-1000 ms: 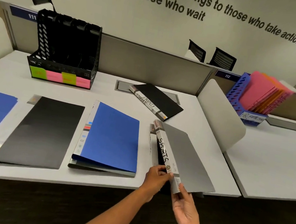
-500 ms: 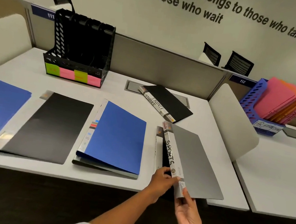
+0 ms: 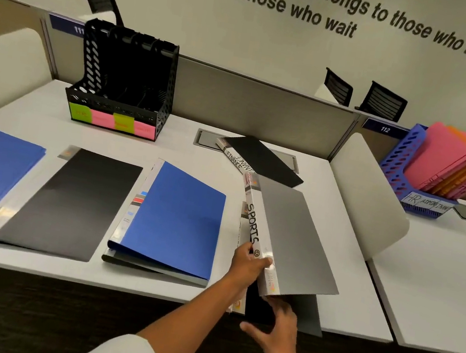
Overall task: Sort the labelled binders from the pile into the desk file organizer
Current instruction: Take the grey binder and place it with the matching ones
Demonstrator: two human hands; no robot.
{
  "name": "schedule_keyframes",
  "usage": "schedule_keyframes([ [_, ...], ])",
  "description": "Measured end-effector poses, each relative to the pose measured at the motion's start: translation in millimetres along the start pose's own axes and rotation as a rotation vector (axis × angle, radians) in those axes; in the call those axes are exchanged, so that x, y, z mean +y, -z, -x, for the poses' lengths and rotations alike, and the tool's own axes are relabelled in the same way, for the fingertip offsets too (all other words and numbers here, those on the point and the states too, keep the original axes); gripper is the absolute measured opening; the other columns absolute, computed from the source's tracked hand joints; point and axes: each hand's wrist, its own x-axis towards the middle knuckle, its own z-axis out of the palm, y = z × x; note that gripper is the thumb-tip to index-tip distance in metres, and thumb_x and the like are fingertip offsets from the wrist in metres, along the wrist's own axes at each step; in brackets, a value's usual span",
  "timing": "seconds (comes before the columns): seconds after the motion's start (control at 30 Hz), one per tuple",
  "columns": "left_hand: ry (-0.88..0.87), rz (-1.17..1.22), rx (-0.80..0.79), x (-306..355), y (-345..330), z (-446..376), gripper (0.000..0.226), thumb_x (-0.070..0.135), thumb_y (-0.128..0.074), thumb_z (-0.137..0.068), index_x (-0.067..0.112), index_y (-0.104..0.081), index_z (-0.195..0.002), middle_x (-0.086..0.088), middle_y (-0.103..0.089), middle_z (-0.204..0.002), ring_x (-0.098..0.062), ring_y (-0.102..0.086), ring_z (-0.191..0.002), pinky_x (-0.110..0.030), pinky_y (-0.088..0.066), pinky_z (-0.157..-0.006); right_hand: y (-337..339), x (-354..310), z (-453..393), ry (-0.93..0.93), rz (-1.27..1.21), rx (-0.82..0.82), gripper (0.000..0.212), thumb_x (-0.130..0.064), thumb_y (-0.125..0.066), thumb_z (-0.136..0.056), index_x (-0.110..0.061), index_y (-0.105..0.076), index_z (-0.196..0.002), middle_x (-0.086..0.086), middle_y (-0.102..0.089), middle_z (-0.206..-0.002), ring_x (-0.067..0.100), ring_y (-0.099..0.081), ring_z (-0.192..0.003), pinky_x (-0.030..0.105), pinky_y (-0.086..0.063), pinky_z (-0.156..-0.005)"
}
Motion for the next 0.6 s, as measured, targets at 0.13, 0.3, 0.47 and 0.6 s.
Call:
schedule_keyframes([
  [0.13, 0.012, 0.007, -0.069, 7, -16, 4, 0.043, 0.009, -0.067, -0.088, 0.017, -0.050, -0.127, -0.005, -0.060, -0.128, -0.025, -0.061, -0.113, -0.042, -0.056, -0.092, -14, 23, -13, 0.067, 0.591, -0.110, 0.098, -0.061, -0.067, -0.076, -0.039, -0.009, -0.151, -0.002, -0.010, -0.159, 0.022, -0.009, -0.148, 0.045, -0.013, -0.120],
  [0.3, 0.018, -0.031, -0.123, -4, -35, 9, 0.043, 0.014, -0.069, -0.087, 0.021, -0.050, -0.124, -0.004, -0.063, -0.123, -0.021, -0.064, -0.109, -0.039, -0.056, -0.090, -29, 17, -32, -0.017, 0.684, -0.102, 0.083, -0.054, -0.055, -0.089, -0.029, -0.008, -0.152, 0.006, -0.019, -0.158, 0.030, -0.017, -0.147, 0.051, -0.025, -0.117],
  [0.47, 0.023, -0.073, -0.111, -18, -47, 10, 0.036, 0.016, -0.071, -0.086, 0.026, -0.053, -0.115, 0.000, -0.064, -0.121, -0.018, -0.065, -0.107, -0.035, -0.057, -0.088, -33, 24, -36, 0.049, 0.755, -0.110, 0.056, -0.049, -0.038, -0.098, -0.024, -0.026, -0.147, 0.007, -0.030, -0.155, 0.031, -0.031, -0.142, 0.049, -0.032, -0.113],
  [0.6, 0.022, -0.068, -0.138, -17, -54, 11, 0.035, 0.017, -0.070, -0.087, 0.027, -0.052, -0.115, 0.006, -0.063, -0.114, -0.013, -0.064, -0.099, -0.021, -0.055, -0.071, -25, 35, -36, 0.058, 0.689, -0.104, 0.048, -0.047, -0.027, -0.100, -0.028, -0.028, -0.144, 0.002, -0.035, -0.152, 0.022, -0.035, -0.141, 0.035, -0.035, -0.111],
])
